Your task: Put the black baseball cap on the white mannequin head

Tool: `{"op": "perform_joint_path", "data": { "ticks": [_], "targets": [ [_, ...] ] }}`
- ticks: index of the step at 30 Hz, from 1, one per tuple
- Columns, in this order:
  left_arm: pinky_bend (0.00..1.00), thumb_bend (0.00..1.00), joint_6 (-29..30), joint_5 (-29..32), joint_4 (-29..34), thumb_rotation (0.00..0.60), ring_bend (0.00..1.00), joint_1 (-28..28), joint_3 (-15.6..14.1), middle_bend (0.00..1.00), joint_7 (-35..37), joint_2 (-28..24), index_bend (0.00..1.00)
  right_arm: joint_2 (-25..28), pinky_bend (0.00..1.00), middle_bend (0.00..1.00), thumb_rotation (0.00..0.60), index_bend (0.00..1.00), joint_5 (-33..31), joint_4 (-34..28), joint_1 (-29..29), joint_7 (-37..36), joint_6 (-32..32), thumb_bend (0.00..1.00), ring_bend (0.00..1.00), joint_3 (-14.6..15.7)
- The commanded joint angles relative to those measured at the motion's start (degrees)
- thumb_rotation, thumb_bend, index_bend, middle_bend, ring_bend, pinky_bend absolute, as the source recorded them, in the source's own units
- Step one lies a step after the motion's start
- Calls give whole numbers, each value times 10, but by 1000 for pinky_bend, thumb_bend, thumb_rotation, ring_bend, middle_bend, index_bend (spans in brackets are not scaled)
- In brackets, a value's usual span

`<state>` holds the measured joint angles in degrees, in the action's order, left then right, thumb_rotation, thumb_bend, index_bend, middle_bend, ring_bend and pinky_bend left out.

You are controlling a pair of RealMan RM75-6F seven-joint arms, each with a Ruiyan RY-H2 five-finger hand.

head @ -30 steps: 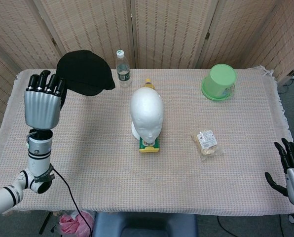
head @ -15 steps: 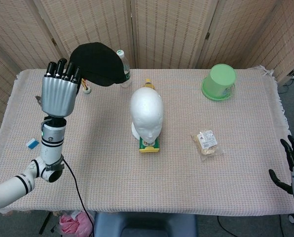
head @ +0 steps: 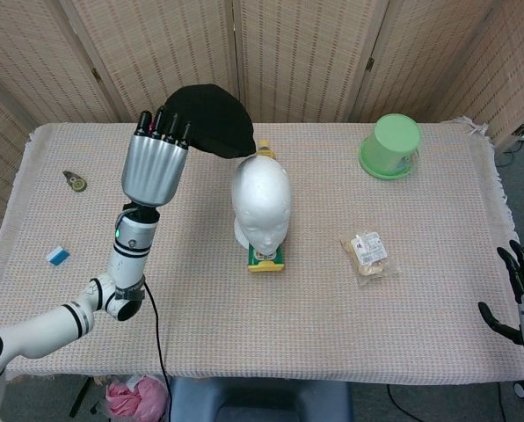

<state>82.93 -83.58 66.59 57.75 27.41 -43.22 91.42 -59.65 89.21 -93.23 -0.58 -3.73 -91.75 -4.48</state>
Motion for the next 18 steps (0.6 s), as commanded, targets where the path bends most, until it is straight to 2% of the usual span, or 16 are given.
{"op": "perform_joint_path", "data": {
  "ticks": [1,18],
  "targets": [
    [540,468,-5,4,-2,600,422,12,-1,603,-11,10,587,3,0,0,600,0,-1,1,1,-4,3,217,0,1],
    [540,467,-32,40,15,600,422,64,0,603,-83,45,585,10,0,0,600,0,6,3,1,-23,0,217,0,6]
  ]
}}
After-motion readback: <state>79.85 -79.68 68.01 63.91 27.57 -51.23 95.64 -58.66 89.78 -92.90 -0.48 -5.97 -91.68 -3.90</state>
